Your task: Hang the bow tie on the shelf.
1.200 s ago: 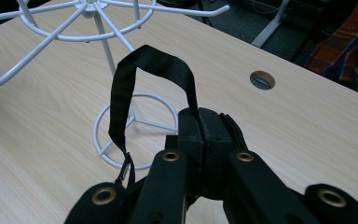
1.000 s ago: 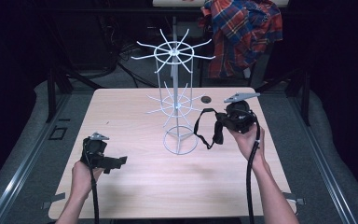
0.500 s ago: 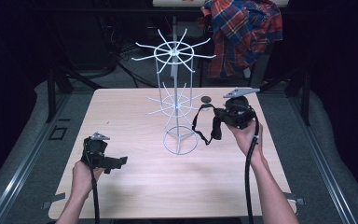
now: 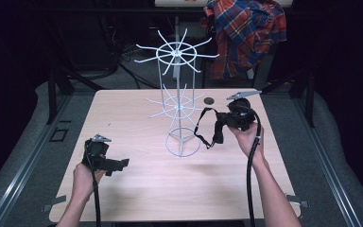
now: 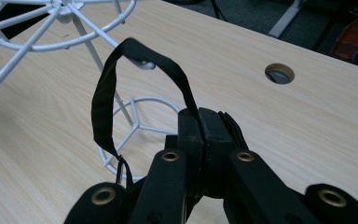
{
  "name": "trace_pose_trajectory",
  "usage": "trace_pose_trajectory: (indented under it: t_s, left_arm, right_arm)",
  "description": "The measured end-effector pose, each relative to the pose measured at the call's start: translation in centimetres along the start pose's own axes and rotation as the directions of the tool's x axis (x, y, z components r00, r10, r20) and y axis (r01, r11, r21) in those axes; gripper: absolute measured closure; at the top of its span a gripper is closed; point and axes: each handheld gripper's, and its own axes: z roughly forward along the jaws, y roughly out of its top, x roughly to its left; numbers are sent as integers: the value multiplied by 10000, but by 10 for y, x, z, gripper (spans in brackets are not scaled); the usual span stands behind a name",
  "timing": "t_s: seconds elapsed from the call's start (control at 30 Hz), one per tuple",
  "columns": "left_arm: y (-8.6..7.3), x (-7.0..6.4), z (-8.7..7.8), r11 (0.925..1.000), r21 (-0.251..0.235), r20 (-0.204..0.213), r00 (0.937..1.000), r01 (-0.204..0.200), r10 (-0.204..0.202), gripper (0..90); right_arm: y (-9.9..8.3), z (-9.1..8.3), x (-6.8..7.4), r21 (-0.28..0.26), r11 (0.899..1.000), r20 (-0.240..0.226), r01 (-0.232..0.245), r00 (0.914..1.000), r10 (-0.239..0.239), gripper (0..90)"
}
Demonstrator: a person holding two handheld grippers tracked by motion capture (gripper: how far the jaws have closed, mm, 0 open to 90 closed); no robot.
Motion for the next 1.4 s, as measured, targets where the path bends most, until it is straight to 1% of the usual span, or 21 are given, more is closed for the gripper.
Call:
trace_pose_trajectory:
  t_s: [0.17, 0.37, 1.0, 1.07, 1.17, 1.37, 1.4]
  left_arm:
    - [0, 0, 0, 10000, 3, -15, 10000, -9, 9, 0]
    - [-1, 1, 0, 10000, -13, -10, 10000, 11, -11, 0]
    - [0, 0, 0, 10000, 7, -52, 10000, -8, 8, 0]
    - [0, -1, 0, 10000, 7, -71, 10000, -26, 26, 0]
    - [0, -1, 0, 10000, 22, -67, 10000, -45, 45, 0]
    - [1, -1, 1, 10000, -23, -104, 9999, -40, 39, 0]
    - [1, -1, 1, 10000, -20, -108, 9999, -31, 30, 0]
  right_arm:
    - [-2, 5, 2, 187, 9998, -47, 18, 10000, -17, 884]
    - [-5, 10, 6, 415, 9988, -119, 254, 9996, -249, 884]
    - [-11, 17, 9, 593, 9977, -249, 337, 9992, -322, 862]
    - [-12, 18, 11, 584, 9973, -281, 455, 9986, -439, 862]
    - [-12, 19, 12, 605, 9969, -290, 507, 9984, -491, 863]
    - [-13, 24, 12, 594, 9966, -312, 572, 9980, -554, 863]
    - [-14, 24, 12, 669, 9963, -305, 540, 9982, -520, 863]
